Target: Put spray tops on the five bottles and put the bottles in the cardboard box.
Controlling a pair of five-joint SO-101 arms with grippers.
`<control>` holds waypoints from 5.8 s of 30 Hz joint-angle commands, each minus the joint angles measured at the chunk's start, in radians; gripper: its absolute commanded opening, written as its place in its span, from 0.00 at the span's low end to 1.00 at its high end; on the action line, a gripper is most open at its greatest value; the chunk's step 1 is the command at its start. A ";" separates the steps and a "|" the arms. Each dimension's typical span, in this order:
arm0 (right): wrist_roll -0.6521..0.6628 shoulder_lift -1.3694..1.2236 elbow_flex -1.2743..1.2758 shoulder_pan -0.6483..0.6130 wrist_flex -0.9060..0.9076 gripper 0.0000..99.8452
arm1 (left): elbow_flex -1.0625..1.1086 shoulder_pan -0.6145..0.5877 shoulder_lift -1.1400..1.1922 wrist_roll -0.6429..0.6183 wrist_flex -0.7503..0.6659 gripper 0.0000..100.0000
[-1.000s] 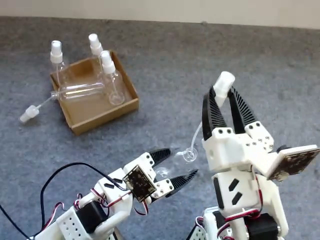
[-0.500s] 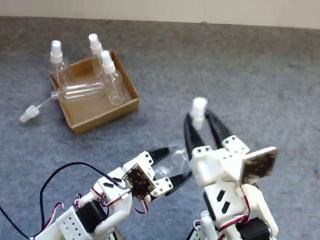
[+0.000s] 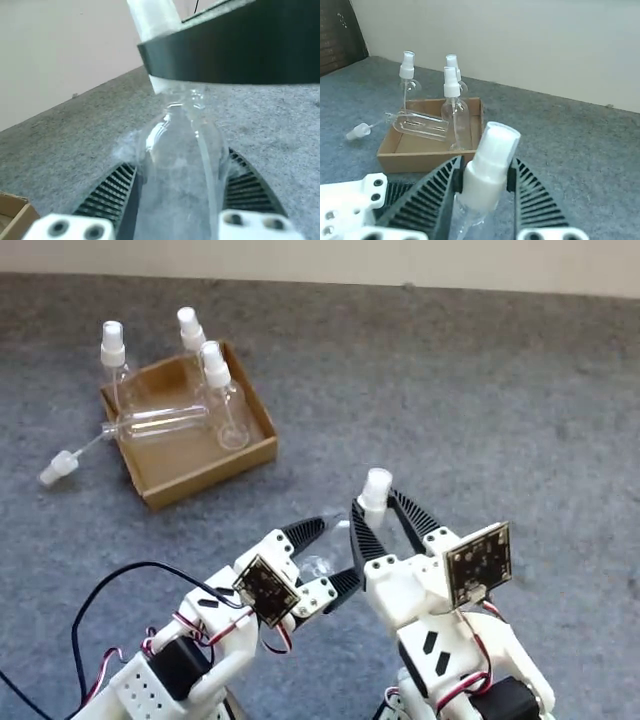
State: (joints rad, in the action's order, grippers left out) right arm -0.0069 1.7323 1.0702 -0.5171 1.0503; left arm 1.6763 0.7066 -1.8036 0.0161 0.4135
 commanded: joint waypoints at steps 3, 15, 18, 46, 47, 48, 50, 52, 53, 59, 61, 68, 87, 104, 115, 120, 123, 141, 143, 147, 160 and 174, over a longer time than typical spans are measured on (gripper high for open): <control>0.015 0.001 -0.012 -0.013 0.024 0.11 | 0.016 -0.024 -0.016 0.006 -0.031 0.09; 0.110 0.002 -0.012 -0.082 0.114 0.11 | 0.016 -0.068 -0.016 0.006 -0.031 0.09; 0.120 0.002 -0.012 -0.085 0.134 0.11 | 0.016 -0.085 -0.016 0.006 -0.031 0.09; 0.114 0.002 0.174 -0.079 -0.067 0.01 | 0.012 -0.341 -0.016 0.006 -0.181 0.09; 0.114 0.002 0.199 -0.079 -0.093 0.01 | 0.008 -0.341 -0.016 0.008 -0.189 0.09; 0.114 0.002 0.220 -0.079 -0.122 0.01 | 0.008 -0.341 -0.016 0.009 -0.209 0.09; 0.114 0.002 0.255 -0.081 -0.185 0.01 | 0.016 -0.343 -0.016 0.011 -0.267 0.09; 0.114 0.002 0.288 -0.084 -0.248 0.01 | 0.016 -0.344 -0.016 0.011 -0.307 0.09; 0.114 0.002 0.309 -0.084 -0.278 0.01 | 0.016 -0.354 -0.016 0.011 -0.319 0.09; 0.114 0.002 0.472 -0.087 -0.447 0.01 | 0.016 -0.371 -0.016 0.006 -0.341 0.09; 0.114 0.002 0.519 -0.087 -0.476 0.01 | 0.016 -0.371 -0.016 0.006 -0.341 0.09; 0.112 0.002 0.547 -0.096 -0.510 0.01 | 0.016 -0.249 -0.016 0.006 -0.336 0.09; 0.112 0.002 0.545 -0.200 -0.504 0.01 | 0.018 -0.134 -0.016 0.005 -0.279 0.09; 0.120 0.002 0.552 -0.081 -0.510 0.01 | 0.018 -0.114 -0.016 0.006 -0.244 0.09; 0.120 0.002 0.553 0.016 -0.510 0.01 | 0.018 -0.120 -0.016 0.006 -0.244 0.09; 0.114 0.002 0.555 0.008 -0.510 0.01 | 0.016 -0.133 -0.016 0.012 -0.249 0.09; 0.114 0.002 0.555 -0.028 -0.510 0.01 | 0.016 -0.197 -0.016 0.012 -0.249 0.09; 0.120 0.002 0.549 -0.338 -0.507 0.01 | 0.016 -0.211 -0.008 0.006 -0.242 0.09; 0.120 0.002 0.549 -0.325 -0.506 0.01 | 0.018 -0.186 -0.015 0.006 -0.215 0.09; 0.120 0.002 0.553 -0.232 -0.506 0.01 | 0.018 -0.165 -0.016 0.006 -0.170 0.09; 0.120 0.002 0.581 -0.105 -0.507 0.01 | 0.018 -0.166 -0.016 0.011 -0.172 0.09; 0.120 0.002 0.662 -0.107 -0.510 0.01 | -0.074 -0.510 -0.008 0.011 -0.195 0.09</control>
State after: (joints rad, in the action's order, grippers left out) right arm 0.1051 1.7246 1.6732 -0.6368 0.5669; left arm 1.6732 0.3153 -1.8052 0.0176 0.2401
